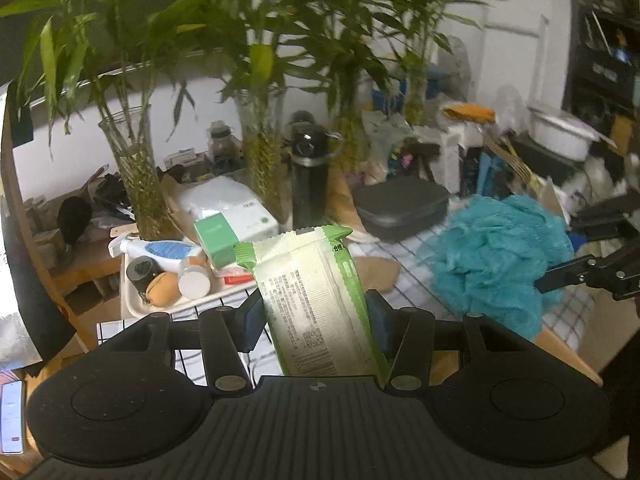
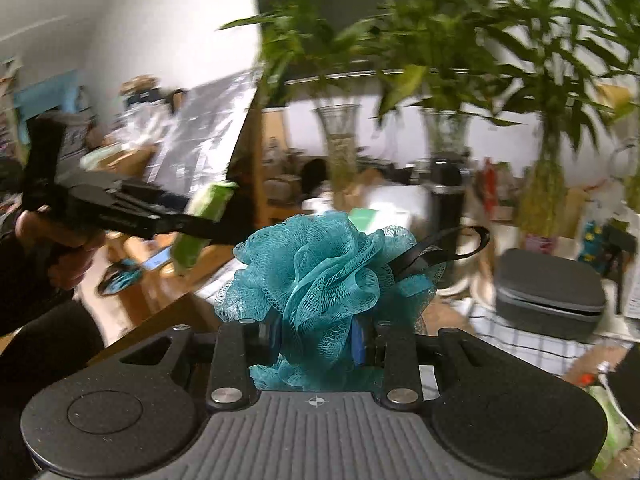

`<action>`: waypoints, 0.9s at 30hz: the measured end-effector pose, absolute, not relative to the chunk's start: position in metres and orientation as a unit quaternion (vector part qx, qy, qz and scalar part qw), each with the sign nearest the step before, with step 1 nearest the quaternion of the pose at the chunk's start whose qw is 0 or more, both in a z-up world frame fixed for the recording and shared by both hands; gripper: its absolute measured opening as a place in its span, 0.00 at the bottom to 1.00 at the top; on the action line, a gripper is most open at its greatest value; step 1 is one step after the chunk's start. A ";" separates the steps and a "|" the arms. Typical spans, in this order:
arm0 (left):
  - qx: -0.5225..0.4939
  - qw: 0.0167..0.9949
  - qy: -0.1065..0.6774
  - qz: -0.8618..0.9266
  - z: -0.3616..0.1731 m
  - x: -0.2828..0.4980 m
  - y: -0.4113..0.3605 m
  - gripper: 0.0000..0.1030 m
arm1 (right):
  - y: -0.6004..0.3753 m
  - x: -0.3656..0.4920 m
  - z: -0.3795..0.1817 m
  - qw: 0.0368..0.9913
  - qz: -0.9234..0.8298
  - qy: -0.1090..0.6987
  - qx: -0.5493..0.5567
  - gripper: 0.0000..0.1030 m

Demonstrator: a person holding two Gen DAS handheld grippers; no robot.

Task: Organize soft objects
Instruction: 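Lift the pouf and green pack and carry them toward the box, then lower both held items into the box and open both grippers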

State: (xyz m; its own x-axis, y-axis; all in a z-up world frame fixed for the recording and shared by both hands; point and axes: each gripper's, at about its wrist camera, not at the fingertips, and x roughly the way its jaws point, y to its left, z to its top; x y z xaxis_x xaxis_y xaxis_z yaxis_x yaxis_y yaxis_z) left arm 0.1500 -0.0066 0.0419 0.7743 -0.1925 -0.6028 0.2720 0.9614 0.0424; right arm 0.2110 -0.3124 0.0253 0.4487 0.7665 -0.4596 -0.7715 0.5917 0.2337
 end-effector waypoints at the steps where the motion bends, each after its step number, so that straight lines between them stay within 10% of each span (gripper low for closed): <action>1: 0.071 0.938 0.316 -0.127 0.041 0.146 -0.010 0.49 | -0.311 0.206 0.026 0.847 0.461 0.266 -0.011 0.34; 23: 0.035 0.901 0.420 -0.103 -0.005 0.125 -0.024 0.50 | -0.291 0.162 -0.005 0.782 0.516 0.330 -0.116 0.40; 27: 0.032 0.902 0.421 -0.088 -0.009 0.124 -0.023 0.53 | -0.286 0.163 -0.010 0.782 0.505 0.341 -0.131 0.65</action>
State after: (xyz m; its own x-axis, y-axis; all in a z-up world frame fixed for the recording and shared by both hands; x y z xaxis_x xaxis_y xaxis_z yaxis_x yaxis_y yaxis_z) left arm 0.1244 -0.0233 -0.0092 0.6304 -0.1312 -0.7651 0.1846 0.9827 -0.0164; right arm 0.1626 -0.2863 -0.0098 0.2566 0.7007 -0.6657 -0.8797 0.4546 0.1394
